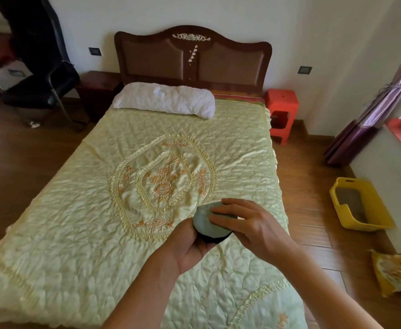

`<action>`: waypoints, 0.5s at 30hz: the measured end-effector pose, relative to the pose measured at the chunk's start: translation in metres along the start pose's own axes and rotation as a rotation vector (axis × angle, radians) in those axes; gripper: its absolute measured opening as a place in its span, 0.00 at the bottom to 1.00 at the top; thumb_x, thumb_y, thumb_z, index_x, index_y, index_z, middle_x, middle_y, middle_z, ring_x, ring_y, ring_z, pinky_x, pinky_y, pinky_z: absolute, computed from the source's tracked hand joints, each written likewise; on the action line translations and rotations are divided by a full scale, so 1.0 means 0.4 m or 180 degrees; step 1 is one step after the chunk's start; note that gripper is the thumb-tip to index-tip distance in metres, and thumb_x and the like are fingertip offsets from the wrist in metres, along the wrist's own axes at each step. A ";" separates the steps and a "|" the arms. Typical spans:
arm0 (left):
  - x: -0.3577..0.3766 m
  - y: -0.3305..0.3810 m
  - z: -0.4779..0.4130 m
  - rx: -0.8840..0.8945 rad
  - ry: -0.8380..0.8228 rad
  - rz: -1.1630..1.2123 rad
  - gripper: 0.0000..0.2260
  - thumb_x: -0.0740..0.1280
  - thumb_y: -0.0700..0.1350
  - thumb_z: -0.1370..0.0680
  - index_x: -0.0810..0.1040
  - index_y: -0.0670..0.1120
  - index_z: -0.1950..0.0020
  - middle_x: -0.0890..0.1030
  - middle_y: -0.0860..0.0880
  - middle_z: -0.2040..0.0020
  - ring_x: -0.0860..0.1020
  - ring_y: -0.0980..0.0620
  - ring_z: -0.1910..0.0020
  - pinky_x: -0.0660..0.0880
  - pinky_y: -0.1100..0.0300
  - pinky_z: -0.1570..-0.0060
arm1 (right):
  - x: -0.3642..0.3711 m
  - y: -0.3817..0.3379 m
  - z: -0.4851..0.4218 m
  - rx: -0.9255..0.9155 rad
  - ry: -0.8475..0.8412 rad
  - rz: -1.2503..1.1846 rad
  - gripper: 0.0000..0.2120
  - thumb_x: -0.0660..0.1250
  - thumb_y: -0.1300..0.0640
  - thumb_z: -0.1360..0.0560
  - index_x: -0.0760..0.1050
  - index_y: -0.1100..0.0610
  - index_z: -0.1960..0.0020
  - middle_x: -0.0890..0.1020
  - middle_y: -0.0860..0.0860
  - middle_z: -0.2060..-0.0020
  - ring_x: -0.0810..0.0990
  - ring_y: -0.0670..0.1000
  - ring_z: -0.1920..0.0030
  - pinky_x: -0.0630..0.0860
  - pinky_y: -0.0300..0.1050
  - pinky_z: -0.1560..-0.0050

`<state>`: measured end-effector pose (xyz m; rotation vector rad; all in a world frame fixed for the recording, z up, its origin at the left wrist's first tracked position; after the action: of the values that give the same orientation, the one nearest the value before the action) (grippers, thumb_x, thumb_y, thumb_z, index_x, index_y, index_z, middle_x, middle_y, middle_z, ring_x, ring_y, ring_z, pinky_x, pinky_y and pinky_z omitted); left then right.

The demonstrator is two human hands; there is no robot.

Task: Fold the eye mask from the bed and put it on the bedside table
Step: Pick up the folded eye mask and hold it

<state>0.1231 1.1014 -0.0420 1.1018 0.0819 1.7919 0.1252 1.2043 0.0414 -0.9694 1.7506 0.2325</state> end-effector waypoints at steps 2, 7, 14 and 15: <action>0.006 0.000 0.004 -0.0053 -0.0145 0.0212 0.15 0.59 0.42 0.18 0.79 0.35 0.39 0.84 0.35 0.49 0.84 0.40 0.52 0.82 0.50 0.48 | -0.011 0.003 0.007 0.0040 0.0006 0.0048 0.18 0.70 0.66 0.23 0.82 0.52 0.36 0.84 0.51 0.37 0.80 0.57 0.34 0.81 0.53 0.41; 0.007 0.009 0.008 -0.0005 -0.0169 0.0068 0.22 0.67 0.51 0.23 0.80 0.36 0.38 0.83 0.35 0.44 0.81 0.39 0.45 0.77 0.48 0.39 | -0.009 -0.002 0.013 0.0088 -0.0150 0.0089 0.23 0.67 0.68 0.24 0.79 0.52 0.32 0.81 0.50 0.33 0.76 0.56 0.30 0.77 0.49 0.34; -0.006 0.032 0.000 0.0301 0.0111 -0.0434 0.26 0.74 0.38 0.35 0.78 0.36 0.38 0.84 0.38 0.46 0.84 0.43 0.52 0.84 0.55 0.57 | -0.042 0.083 0.044 0.1758 0.0527 -0.1954 0.27 0.64 0.64 0.32 0.78 0.52 0.34 0.82 0.46 0.37 0.77 0.42 0.34 0.75 0.42 0.34; -0.007 0.036 0.000 0.0347 0.0145 -0.0484 0.25 0.74 0.38 0.35 0.78 0.36 0.38 0.84 0.37 0.44 0.83 0.43 0.51 0.84 0.55 0.57 | -0.042 0.096 0.055 0.2025 0.0674 -0.2258 0.25 0.66 0.60 0.30 0.78 0.50 0.34 0.83 0.46 0.38 0.79 0.43 0.36 0.76 0.43 0.36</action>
<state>0.1132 1.0920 -0.0364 1.1016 0.2864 1.6922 0.1153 1.2503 0.0357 -1.0781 1.4041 -0.8544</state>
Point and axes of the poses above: each hand's wrist, its own z-axis away from the middle knuckle, its own x-axis out of the palm, y = z × x, the point moved 9 cm from there along -z, towards the middle knuckle
